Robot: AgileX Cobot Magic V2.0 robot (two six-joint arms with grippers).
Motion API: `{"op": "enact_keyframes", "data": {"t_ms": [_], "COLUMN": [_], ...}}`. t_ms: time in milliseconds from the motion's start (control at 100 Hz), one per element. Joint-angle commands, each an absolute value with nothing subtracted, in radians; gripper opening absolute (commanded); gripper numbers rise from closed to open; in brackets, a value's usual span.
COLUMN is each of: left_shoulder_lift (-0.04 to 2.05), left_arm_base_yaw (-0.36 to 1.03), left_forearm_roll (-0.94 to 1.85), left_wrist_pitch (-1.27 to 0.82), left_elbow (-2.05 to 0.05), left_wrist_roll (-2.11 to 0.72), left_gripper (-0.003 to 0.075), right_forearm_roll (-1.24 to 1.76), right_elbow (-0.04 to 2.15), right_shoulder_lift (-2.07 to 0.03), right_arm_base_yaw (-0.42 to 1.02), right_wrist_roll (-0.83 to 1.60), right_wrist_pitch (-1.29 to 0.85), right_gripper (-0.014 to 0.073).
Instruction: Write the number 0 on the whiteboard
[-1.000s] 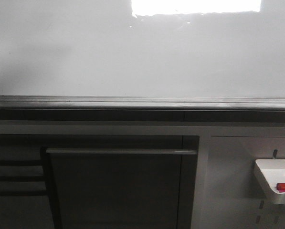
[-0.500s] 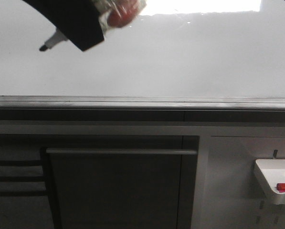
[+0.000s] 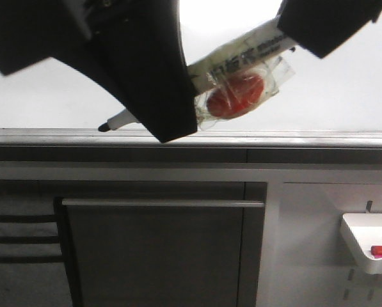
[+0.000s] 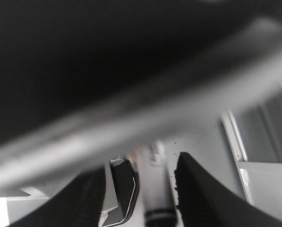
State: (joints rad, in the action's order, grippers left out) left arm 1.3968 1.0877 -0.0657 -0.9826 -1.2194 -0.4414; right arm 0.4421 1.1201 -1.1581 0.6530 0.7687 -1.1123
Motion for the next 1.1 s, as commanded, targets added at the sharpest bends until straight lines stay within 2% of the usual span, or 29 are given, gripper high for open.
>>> {"op": "enact_keyframes", "data": {"t_ms": [0,770,840,990,1090], "left_shoulder_lift": [1.368,1.368,1.368,1.368,1.368], "left_arm_base_yaw": [1.097,1.097,1.097,1.097,1.097], "left_forearm_roll": [-0.059,-0.059,-0.059,-0.059,-0.059], "left_wrist_pitch": [-0.949,-0.947,-0.947,-0.947,-0.947], "left_elbow": [-1.244,-1.244,-1.244,-1.244,-1.244], "left_wrist_roll": [-0.441,-0.441,-0.441,-0.441,-0.441], "left_gripper": [-0.002,-0.002,-0.002,-0.002,-0.002], "right_forearm_roll": [0.461,0.437,0.437,0.437,0.437], "right_elbow": [1.159,1.159,1.159,1.159,1.159], "right_shoulder_lift": [-1.148,-1.168,-1.168,-1.168,-1.168], "right_arm_base_yaw": [0.662,0.662,0.662,0.662,0.662], "right_wrist_roll": [0.786,0.786,0.786,0.786,0.786], "right_wrist_pitch": [-1.09,-1.077,-1.079,-1.079,-1.079], "right_gripper": [0.0309,0.0301,0.0239,0.0043,-0.0027]}}
